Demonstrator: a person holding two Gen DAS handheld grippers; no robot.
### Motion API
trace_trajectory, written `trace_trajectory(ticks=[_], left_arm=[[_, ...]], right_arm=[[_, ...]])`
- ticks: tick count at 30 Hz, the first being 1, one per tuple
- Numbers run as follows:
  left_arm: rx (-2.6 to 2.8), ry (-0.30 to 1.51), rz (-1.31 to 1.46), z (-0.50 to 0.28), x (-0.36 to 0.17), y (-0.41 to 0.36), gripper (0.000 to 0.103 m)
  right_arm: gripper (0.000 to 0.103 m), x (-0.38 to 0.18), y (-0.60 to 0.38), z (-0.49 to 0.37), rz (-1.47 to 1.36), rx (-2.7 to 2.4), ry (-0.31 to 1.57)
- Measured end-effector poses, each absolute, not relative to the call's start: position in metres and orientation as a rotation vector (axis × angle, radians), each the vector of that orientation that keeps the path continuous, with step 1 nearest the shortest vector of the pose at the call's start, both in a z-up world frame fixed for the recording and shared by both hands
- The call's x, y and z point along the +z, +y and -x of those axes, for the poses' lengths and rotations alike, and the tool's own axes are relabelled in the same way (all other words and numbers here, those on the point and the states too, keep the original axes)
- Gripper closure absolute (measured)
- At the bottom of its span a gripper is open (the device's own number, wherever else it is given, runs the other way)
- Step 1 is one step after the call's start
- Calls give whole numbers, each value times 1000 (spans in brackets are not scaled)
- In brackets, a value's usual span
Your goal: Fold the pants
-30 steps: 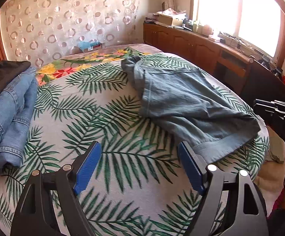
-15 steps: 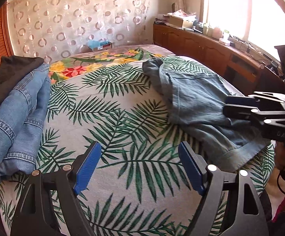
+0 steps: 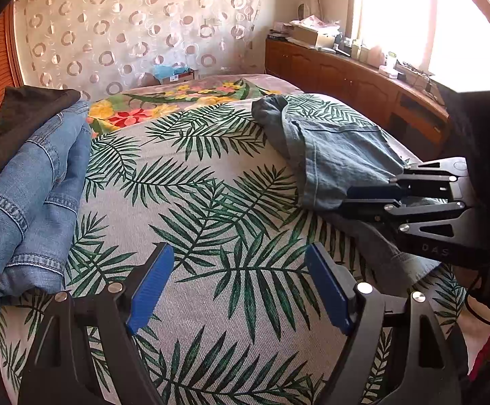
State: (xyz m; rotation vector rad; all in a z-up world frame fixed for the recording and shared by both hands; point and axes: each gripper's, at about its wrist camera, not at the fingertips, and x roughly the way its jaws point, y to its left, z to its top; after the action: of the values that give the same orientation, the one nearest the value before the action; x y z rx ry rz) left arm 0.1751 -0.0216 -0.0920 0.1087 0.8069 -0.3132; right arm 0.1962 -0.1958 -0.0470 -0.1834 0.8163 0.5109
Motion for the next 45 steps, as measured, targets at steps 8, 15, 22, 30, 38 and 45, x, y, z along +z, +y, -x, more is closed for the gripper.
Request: trace_trajectory(ticks=[8, 15, 22, 30, 38, 45], left_arm=[[-325, 804, -113, -173, -90, -28, 22], [-346, 800, -122, -174, -88, -39, 22], [-374, 801, -135, -172, -88, -53, 22], [-401, 806, -158, -171, -90, -71, 22], [-408, 831, -181, -172, -98, -81, 22], [-398, 851, -190, -174, -104, -83, 22]], right_arm=[[102, -28, -210, -183, 145, 501, 752], [102, -14, -230, -175, 75, 508, 737], [101, -20, -237, -176, 22, 511, 769], [101, -23, -231, -172, 77, 505, 773], [89, -36, -233, -175, 110, 507, 819], [75, -41, -228, -173, 156, 516, 829]])
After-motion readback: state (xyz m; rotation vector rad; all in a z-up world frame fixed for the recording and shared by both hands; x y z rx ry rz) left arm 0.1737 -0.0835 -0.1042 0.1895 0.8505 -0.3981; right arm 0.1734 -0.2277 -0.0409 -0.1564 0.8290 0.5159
